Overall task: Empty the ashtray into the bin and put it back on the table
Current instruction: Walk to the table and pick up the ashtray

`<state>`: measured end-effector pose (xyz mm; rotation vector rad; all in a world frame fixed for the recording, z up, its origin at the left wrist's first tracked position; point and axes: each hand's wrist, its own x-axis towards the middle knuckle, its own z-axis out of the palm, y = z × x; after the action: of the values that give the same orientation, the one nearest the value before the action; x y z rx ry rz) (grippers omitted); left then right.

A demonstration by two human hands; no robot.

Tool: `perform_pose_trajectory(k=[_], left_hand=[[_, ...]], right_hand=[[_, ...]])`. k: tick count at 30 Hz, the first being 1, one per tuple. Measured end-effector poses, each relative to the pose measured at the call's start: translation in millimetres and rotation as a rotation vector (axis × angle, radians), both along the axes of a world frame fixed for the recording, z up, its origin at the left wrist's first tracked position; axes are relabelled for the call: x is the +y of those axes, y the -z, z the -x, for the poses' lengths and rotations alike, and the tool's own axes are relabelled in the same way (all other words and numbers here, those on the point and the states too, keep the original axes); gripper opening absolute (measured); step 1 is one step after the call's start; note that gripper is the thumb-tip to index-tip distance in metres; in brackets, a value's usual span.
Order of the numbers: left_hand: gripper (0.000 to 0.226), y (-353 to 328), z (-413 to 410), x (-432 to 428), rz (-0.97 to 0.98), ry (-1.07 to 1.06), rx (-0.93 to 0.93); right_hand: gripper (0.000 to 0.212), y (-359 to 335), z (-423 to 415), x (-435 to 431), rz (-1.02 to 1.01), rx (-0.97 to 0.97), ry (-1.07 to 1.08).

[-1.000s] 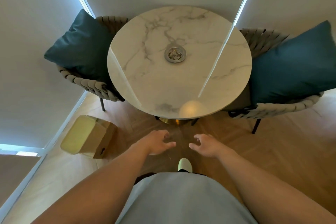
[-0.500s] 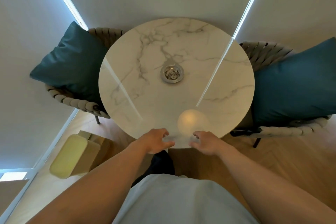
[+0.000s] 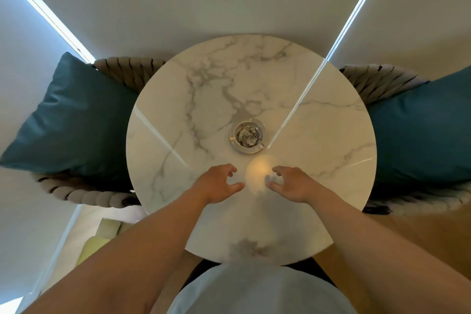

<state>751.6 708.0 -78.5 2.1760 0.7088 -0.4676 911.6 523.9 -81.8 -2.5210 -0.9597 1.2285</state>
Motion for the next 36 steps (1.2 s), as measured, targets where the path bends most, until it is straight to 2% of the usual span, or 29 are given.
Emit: perform_pose_trajectory(k=[13,20,28,30,36], left_hand=[[0.086,23.3,-57.0,55.2,-0.14,-0.085,0.021],[0.1,30.0,-75.5,64.1,-0.159,-0.08,0.07],[0.11,33.6,-96.2,68.9,-0.174,-0.043,0.079],[0.109,32.3,-101.0,69.6,-0.174,-0.031,0.084],[0.102,30.2,-113.3,71.5,-0.155,0.011,0.099]], right_hand=[[0.075,-2.1,-68.6,51.9,-0.04,-0.041,0.014],[0.063,7.9,-86.7,72.8,-0.064,-0.023,-0.053],[0.088,15.5,-96.9,95.5,-0.102,0.005,-0.035],[0.088,17.3,-98.5,100.5,-0.095,0.003,-0.048],[0.112,21.8,-100.1,110.1,-0.064,0.029,-0.073]])
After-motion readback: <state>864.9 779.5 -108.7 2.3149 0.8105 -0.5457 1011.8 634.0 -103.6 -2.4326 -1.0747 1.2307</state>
